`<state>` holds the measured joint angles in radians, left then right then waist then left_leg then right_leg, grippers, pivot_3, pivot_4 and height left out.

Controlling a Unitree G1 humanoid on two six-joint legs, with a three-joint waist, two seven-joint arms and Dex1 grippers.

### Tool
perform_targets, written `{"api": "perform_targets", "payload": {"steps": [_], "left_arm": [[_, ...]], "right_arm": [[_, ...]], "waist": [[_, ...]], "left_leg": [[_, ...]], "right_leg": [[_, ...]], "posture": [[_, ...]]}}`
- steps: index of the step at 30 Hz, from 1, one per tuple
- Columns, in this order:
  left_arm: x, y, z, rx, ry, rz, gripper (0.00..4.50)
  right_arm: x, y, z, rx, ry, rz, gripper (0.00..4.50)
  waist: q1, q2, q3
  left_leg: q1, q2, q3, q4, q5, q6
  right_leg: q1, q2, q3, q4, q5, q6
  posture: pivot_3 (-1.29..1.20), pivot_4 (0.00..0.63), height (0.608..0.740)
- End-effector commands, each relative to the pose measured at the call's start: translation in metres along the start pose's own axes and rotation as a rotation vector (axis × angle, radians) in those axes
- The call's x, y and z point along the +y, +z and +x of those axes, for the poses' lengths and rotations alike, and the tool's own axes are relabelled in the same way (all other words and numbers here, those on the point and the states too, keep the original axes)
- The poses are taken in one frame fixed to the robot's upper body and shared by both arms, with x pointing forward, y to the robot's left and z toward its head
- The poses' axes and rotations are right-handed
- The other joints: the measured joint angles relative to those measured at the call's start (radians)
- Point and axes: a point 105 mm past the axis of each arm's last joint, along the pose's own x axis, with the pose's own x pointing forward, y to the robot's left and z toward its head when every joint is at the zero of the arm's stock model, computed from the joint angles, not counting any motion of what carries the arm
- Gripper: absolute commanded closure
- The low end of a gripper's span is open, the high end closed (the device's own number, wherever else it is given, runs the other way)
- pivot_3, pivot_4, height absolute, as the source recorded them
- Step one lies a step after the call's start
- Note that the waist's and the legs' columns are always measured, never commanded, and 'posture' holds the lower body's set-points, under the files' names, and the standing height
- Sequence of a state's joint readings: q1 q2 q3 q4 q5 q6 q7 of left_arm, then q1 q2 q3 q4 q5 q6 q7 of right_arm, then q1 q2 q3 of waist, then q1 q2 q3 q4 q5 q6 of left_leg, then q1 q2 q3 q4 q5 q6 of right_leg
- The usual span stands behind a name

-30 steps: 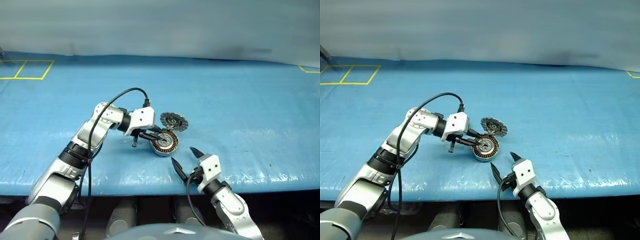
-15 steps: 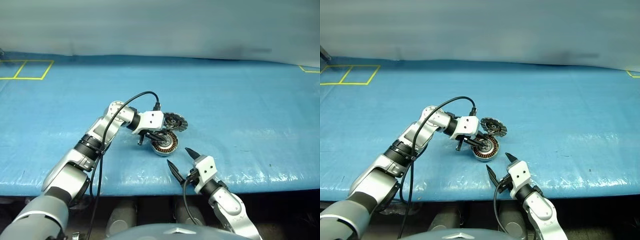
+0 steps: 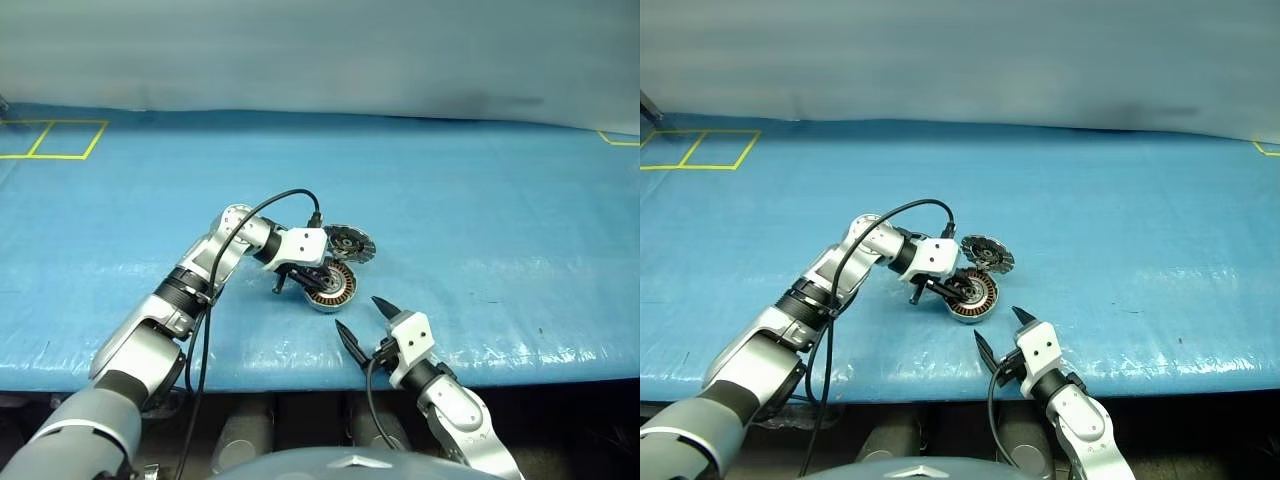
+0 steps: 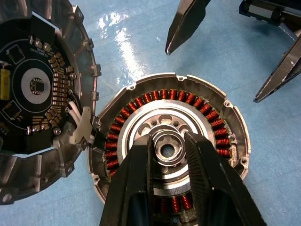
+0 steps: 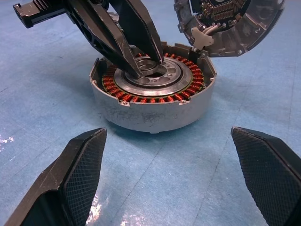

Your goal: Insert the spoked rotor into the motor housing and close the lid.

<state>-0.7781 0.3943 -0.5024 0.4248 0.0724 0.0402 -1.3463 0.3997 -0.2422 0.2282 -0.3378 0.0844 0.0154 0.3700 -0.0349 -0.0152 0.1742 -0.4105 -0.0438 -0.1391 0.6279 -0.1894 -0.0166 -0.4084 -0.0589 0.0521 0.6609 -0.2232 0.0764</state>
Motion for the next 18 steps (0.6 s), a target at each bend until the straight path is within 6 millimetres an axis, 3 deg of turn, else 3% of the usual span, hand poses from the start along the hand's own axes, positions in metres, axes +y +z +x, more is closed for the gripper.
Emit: {"api": "perform_targets", "payload": {"steps": [1, 9, 18], "left_arm": [[0.0056, 0.0062, -0.0016, 0.003, 0.011, 0.038, 3.80], [0.0132, 0.0149, -0.0012, -0.031, 0.043, 0.050, 3.80], [0.0101, 0.0088, 0.0002, 0.001, 0.014, 0.043, 3.80]], "right_arm": [[0.0011, 0.0066, 0.0012, -0.024, 0.001, -0.005, 0.00], [0.0001, 0.0041, -0.0001, -0.010, -0.004, -0.007, 0.00], [0.0012, -0.0011, -0.0016, 0.011, -0.016, 0.001, 0.00]], "waist": [[0.000, 0.000, 0.000], [0.001, 0.000, 0.000], [0.001, 0.000, 0.000]], "left_leg": [[0.000, 0.000, 0.000, 0.000, 0.000, 0.000], [0.000, 0.000, 0.000, 0.000, 0.000, 0.000], [0.000, 0.000, 0.000, 0.000, 0.000, 0.000]], "right_leg": [[0.000, 0.000, 0.000, 0.000, 0.000, 0.000], [0.000, 0.000, 0.000, 0.000, 0.000, 0.000], [0.000, 0.000, 0.000, 0.000, 0.000, 0.000]], "posture": [[0.00, 0.150, 0.740], [0.00, 0.150, 0.740], [0.00, 0.150, 0.740]]}}
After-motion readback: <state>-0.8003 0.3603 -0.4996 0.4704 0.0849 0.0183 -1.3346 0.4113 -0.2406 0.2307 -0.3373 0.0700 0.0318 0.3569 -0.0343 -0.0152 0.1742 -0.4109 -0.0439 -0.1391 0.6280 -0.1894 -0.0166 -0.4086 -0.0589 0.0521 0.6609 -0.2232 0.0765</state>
